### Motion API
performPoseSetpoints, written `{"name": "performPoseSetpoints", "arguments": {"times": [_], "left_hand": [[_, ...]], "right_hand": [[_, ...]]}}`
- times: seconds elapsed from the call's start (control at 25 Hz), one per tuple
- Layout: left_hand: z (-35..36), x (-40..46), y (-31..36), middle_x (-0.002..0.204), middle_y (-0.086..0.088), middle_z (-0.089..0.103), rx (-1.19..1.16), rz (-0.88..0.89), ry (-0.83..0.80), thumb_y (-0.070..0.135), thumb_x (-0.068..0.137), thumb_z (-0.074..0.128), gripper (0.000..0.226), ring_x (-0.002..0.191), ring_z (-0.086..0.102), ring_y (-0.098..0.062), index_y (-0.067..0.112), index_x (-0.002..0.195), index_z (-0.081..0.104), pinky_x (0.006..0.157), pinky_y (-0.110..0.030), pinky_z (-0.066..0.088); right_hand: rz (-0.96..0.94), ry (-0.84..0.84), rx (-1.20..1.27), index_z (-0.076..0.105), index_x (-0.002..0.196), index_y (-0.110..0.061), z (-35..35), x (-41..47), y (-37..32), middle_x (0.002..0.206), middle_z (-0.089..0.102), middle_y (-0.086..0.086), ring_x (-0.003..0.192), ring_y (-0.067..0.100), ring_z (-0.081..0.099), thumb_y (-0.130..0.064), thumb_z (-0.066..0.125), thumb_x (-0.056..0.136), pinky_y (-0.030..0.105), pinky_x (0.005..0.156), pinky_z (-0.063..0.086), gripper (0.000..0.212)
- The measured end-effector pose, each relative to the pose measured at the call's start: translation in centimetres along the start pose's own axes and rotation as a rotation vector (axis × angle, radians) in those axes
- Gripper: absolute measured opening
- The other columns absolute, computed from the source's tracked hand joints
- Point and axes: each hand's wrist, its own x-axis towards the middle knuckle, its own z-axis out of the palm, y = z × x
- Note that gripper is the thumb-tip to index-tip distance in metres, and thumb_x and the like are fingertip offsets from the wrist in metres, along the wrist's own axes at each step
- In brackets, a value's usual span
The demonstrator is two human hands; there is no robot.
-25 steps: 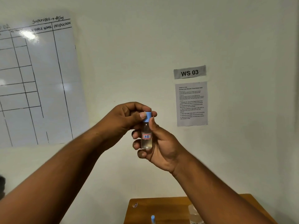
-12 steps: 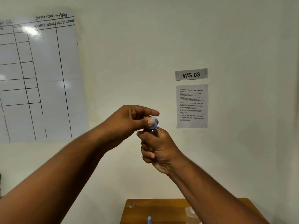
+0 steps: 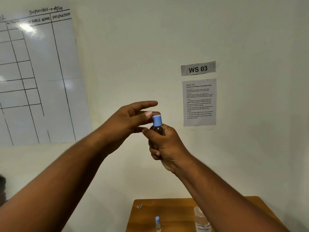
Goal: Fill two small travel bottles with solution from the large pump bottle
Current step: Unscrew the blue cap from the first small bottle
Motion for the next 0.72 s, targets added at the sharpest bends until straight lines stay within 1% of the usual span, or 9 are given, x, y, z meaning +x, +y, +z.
{"name": "performPoseSetpoints", "arguments": {"times": [0.08,0.12,0.2,0.24,0.32,0.4,0.52,0.64,0.72], "left_hand": [[0.1,0.2,-0.2,0.099,0.002,0.079,0.101,0.056,0.05,0.02,0.093,0.069,0.03,0.098,0.074,-0.019,0.029,0.122,0.069,0.089,-0.035,0.055],[0.3,0.3,-0.2,0.088,0.004,0.078,0.146,0.072,0.092,0.019,0.091,0.072,0.029,0.088,0.073,-0.014,0.03,0.118,0.07,0.083,-0.03,0.054],[0.6,0.5,-0.3,0.079,0.004,0.072,0.199,0.062,0.053,0.022,0.089,0.074,0.027,0.079,0.07,-0.008,0.032,0.114,0.072,0.077,-0.023,0.054],[0.7,0.6,-0.5,0.082,0.004,0.072,0.231,0.041,0.007,0.025,0.091,0.072,0.025,0.082,0.07,-0.01,0.033,0.114,0.072,0.079,-0.025,0.056],[1.1,0.8,-1.1,0.094,0.005,0.077,0.299,0.001,-0.029,0.029,0.093,0.07,0.019,0.094,0.073,-0.016,0.032,0.111,0.074,0.088,-0.036,0.059],[1.6,1.1,-1.7,0.097,0.002,0.078,0.301,0.016,0.016,0.032,0.091,0.072,0.012,0.094,0.073,-0.021,0.029,0.102,0.076,0.089,-0.041,0.057],[2.2,1.8,-2.5,0.097,-0.008,0.075,0.187,0.042,0.136,0.034,0.089,0.075,0.013,0.082,0.07,-0.017,0.024,0.097,0.073,0.077,-0.037,0.054],[3.0,2.6,-4.7,0.096,-0.003,0.076,0.149,0.028,0.209,0.035,0.089,0.074,0.014,0.086,0.072,-0.02,0.027,0.1,0.073,0.075,-0.033,0.054],[3.9,2.8,-7.8,0.097,0.005,0.077,0.131,-0.015,0.23,0.035,0.089,0.075,0.012,0.088,0.071,-0.017,0.029,0.099,0.073,0.078,-0.033,0.055]], "right_hand": [[-0.001,0.016,-0.025,0.05,0.079,-0.016,-0.4,0.0,0.2,0.051,0.044,-0.002,0.039,0.013,0.033,-0.018,0.066,0.093,0.024,0.044,0.03,0.021],[0.001,0.02,-0.033,0.051,0.08,-0.015,-0.5,0.0,0.5,0.051,0.045,-0.002,0.04,0.013,0.034,-0.019,0.066,0.093,0.024,0.045,0.032,0.02],[0.004,0.021,-0.053,0.054,0.088,-0.011,-0.8,0.0,0.9,0.052,0.046,-0.002,0.04,0.013,0.036,-0.022,0.066,0.093,0.024,0.045,0.034,0.017],[0.001,0.022,-0.074,0.057,0.093,-0.008,-0.9,0.0,1.1,0.052,0.047,-0.002,0.041,0.012,0.038,-0.024,0.065,0.094,0.024,0.045,0.035,0.017],[-0.003,0.038,-0.127,0.06,0.102,-0.002,-1.2,0.0,1.4,0.052,0.048,-0.004,0.04,0.01,0.039,-0.023,0.062,0.095,0.022,0.043,0.036,0.022],[-0.02,0.053,-0.193,0.061,0.093,-0.007,-1.8,-0.1,1.9,0.052,0.048,-0.005,0.041,0.01,0.04,-0.023,0.064,0.094,0.022,0.042,0.036,0.016],[-0.02,0.091,-0.253,0.051,0.073,-0.019,-3.0,-0.2,3.1,0.054,0.048,-0.004,0.046,0.013,0.041,-0.03,0.072,0.088,0.024,0.044,0.037,0.029],[-0.027,0.121,-0.289,0.05,0.071,-0.02,-4.7,-0.4,4.5,0.058,0.047,-0.002,0.049,0.014,0.041,-0.037,0.074,0.086,0.024,0.046,0.039,0.033],[-0.04,0.117,-0.247,0.052,0.077,-0.017,-6.7,-0.6,5.7,0.063,0.048,0.003,0.054,0.015,0.042,-0.034,0.069,0.09,0.025,0.048,0.04,0.028]]}}
